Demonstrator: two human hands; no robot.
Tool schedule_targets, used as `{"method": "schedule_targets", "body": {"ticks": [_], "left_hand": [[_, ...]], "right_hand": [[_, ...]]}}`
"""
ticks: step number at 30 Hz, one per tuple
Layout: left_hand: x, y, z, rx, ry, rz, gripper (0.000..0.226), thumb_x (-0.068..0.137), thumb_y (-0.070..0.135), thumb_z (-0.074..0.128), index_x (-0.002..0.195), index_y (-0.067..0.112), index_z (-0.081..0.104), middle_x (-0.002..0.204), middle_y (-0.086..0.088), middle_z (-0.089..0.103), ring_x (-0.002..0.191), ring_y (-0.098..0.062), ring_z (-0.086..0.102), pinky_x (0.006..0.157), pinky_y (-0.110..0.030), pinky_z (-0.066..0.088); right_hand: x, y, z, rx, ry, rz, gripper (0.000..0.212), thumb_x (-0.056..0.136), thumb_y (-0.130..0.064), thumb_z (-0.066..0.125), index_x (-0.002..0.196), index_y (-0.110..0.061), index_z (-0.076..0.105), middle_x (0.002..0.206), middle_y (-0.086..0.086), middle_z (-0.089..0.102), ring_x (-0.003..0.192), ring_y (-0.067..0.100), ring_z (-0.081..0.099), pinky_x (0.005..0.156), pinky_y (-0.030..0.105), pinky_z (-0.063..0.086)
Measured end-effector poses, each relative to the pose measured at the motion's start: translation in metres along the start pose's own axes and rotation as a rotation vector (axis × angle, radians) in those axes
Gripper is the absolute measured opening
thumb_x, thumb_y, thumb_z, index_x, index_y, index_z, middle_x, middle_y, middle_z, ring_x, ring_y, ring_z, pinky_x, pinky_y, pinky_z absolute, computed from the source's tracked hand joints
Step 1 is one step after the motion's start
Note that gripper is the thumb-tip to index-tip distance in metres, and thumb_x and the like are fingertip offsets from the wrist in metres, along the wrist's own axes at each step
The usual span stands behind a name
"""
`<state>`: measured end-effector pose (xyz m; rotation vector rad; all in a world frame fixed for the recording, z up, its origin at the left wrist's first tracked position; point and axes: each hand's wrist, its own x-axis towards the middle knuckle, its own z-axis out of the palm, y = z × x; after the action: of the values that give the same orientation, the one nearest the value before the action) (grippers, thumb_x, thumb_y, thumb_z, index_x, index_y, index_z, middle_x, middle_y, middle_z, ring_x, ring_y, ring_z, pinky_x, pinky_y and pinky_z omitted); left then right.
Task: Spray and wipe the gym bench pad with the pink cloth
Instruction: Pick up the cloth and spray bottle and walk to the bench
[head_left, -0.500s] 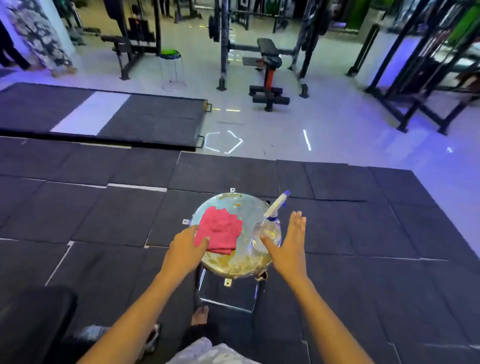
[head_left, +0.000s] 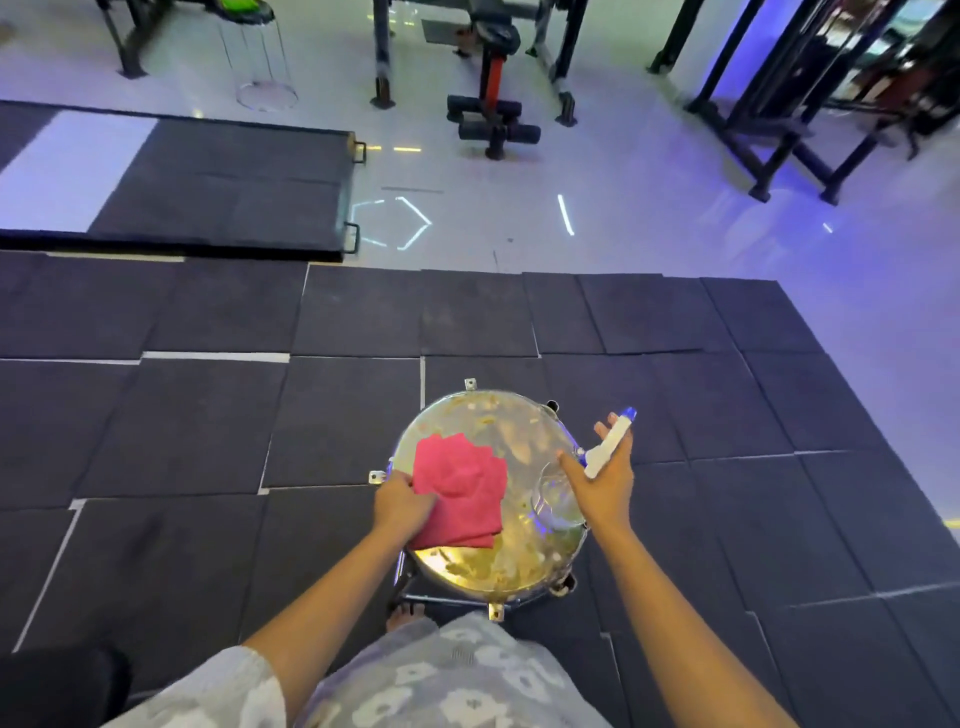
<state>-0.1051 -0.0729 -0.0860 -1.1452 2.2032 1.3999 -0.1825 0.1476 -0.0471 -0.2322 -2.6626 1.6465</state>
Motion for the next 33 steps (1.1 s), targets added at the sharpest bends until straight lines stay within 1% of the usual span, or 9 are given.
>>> {"method": "schedule_targets", "body": {"ticks": [4, 9, 11, 14, 17, 21, 26, 30, 33], "left_hand": [[0.009, 0.007, 0.001, -0.120, -0.077, -0.101, 0.019, 0.070, 0.016, 0.076, 0.070, 0.014, 0.058, 0.085, -0.009, 0.063, 0.072, -0.021, 0.055, 0.054, -0.026, 0.040], [0.002, 0.017, -0.009, -0.350, -0.163, -0.092, 0.022, 0.042, 0.020, 0.062, 0.063, 0.015, 0.059, 0.071, -0.007, 0.060, 0.067, -0.021, 0.052, 0.057, -0.027, 0.038], [-0.011, 0.021, -0.015, -0.455, -0.183, -0.072, 0.019, 0.048, 0.017, 0.063, 0.066, 0.015, 0.059, 0.072, -0.006, 0.060, 0.066, -0.018, 0.051, 0.056, -0.027, 0.037], [-0.027, 0.020, -0.022, -0.609, -0.176, -0.033, 0.013, 0.077, 0.001, 0.063, 0.079, 0.014, 0.060, 0.085, -0.010, 0.063, 0.072, -0.019, 0.055, 0.059, -0.027, 0.042], [-0.044, 0.007, -0.031, -0.743, -0.108, 0.006, 0.014, 0.087, 0.000, 0.055, 0.091, 0.013, 0.056, 0.098, -0.012, 0.061, 0.082, -0.022, 0.057, 0.065, -0.032, 0.046], [-0.084, -0.025, -0.044, -0.938, -0.010, 0.059, 0.020, 0.090, -0.002, 0.050, 0.105, 0.012, 0.055, 0.100, -0.010, 0.062, 0.080, -0.021, 0.059, 0.059, -0.030, 0.047], [-0.152, -0.092, -0.054, -1.006, 0.219, 0.103, 0.021, 0.090, -0.002, 0.052, 0.103, 0.013, 0.057, 0.101, -0.009, 0.063, 0.080, -0.018, 0.060, 0.062, -0.029, 0.050], [-0.222, -0.157, -0.057, -1.056, 0.430, 0.060, 0.020, 0.090, -0.006, 0.052, 0.101, 0.010, 0.056, 0.100, -0.011, 0.060, 0.080, -0.017, 0.058, 0.067, -0.030, 0.049], [-0.277, -0.211, -0.056, -1.073, 0.560, -0.040, 0.026, 0.090, -0.004, 0.052, 0.115, 0.003, 0.055, 0.104, -0.012, 0.059, 0.080, -0.017, 0.057, 0.063, -0.028, 0.047]], "right_hand": [[0.003, 0.014, 0.011, 0.035, 0.006, 0.001, 0.073, 0.083, -0.005, 0.072, 0.142, -0.023, 0.031, 0.098, 0.000, 0.074, 0.092, 0.011, 0.066, 0.082, 0.019, 0.042], [0.007, 0.014, 0.012, 0.076, -0.013, -0.023, 0.070, 0.083, 0.000, 0.070, 0.140, -0.021, 0.036, 0.090, 0.013, 0.072, 0.089, 0.026, 0.066, 0.087, 0.022, 0.045], [0.002, 0.008, 0.010, 0.087, -0.063, -0.058, 0.069, 0.081, -0.001, 0.072, 0.139, -0.018, 0.041, 0.083, 0.018, 0.068, 0.082, 0.028, 0.064, 0.084, 0.017, 0.046], [-0.013, 0.000, 0.007, 0.112, -0.177, -0.091, 0.068, 0.073, -0.021, 0.073, 0.136, -0.015, 0.047, 0.079, 0.012, 0.061, 0.070, 0.019, 0.059, 0.071, 0.009, 0.048], [-0.033, -0.008, 0.004, 0.155, -0.299, -0.075, 0.061, 0.070, -0.025, 0.074, 0.127, -0.013, 0.055, 0.062, 0.002, 0.055, 0.054, 0.015, 0.057, 0.063, 0.031, 0.052], [-0.073, -0.024, 0.004, 0.199, -0.533, -0.111, 0.049, 0.073, -0.007, 0.072, 0.117, -0.025, 0.058, 0.059, 0.005, 0.052, 0.049, 0.014, 0.055, 0.057, 0.025, 0.050], [-0.136, -0.036, 0.009, 0.202, -0.858, -0.198, 0.055, 0.061, -0.008, 0.070, 0.115, -0.011, 0.063, 0.060, 0.008, 0.052, 0.051, 0.022, 0.049, 0.053, 0.034, 0.047], [-0.196, -0.037, 0.023, 0.150, -1.101, -0.281, 0.045, 0.066, 0.000, 0.073, 0.102, -0.027, 0.067, 0.058, 0.014, 0.053, 0.046, 0.021, 0.048, 0.050, 0.033, 0.045], [-0.249, -0.035, 0.029, 0.109, -1.252, -0.309, 0.042, 0.070, 0.012, 0.072, 0.104, -0.011, 0.067, 0.050, 0.006, 0.052, 0.040, 0.018, 0.048, 0.047, 0.028, 0.045]]}}
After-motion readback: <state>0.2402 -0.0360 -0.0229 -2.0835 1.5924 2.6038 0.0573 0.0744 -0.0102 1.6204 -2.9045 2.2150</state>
